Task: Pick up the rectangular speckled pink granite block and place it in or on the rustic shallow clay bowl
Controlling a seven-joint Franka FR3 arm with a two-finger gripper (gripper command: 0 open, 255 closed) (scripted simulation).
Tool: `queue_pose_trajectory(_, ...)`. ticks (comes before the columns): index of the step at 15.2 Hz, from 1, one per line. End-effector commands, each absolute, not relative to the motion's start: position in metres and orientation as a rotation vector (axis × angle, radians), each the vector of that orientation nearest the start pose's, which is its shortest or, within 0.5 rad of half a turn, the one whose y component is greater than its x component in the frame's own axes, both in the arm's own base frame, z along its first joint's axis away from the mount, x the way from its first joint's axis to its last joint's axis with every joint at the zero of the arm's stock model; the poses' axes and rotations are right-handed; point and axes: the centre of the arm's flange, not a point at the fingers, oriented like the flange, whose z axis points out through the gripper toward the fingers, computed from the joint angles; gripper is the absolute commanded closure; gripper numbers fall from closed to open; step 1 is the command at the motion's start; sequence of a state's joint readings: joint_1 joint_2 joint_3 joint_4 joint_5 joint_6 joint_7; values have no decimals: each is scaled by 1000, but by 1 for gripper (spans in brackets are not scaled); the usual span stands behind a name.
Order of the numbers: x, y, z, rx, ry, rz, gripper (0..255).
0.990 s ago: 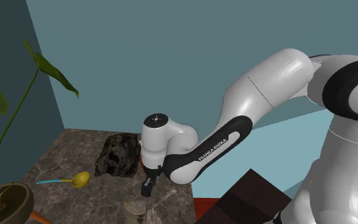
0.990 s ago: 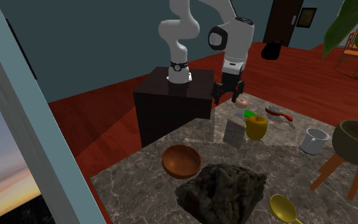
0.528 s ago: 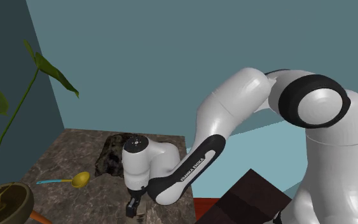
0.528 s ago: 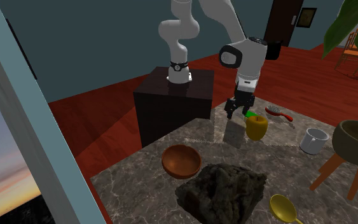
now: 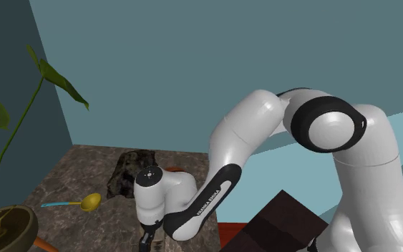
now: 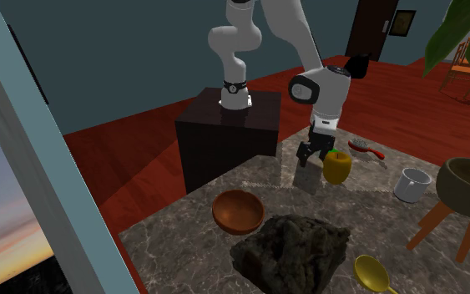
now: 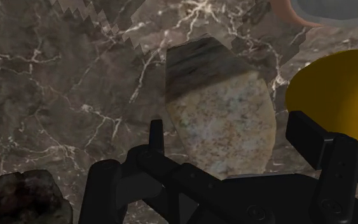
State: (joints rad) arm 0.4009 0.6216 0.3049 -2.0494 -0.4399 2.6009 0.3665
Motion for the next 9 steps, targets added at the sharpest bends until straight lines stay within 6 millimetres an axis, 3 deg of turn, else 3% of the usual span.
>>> queue_pose_trajectory(1, 436, 387, 131, -3009, -1047, -16, 0)
queue_pose_trajectory(8, 436, 387, 131, -3009, -1047, -16, 0)
queue_pose_trajectory(9, 436, 387, 131, -3009, -1047, -16, 255)
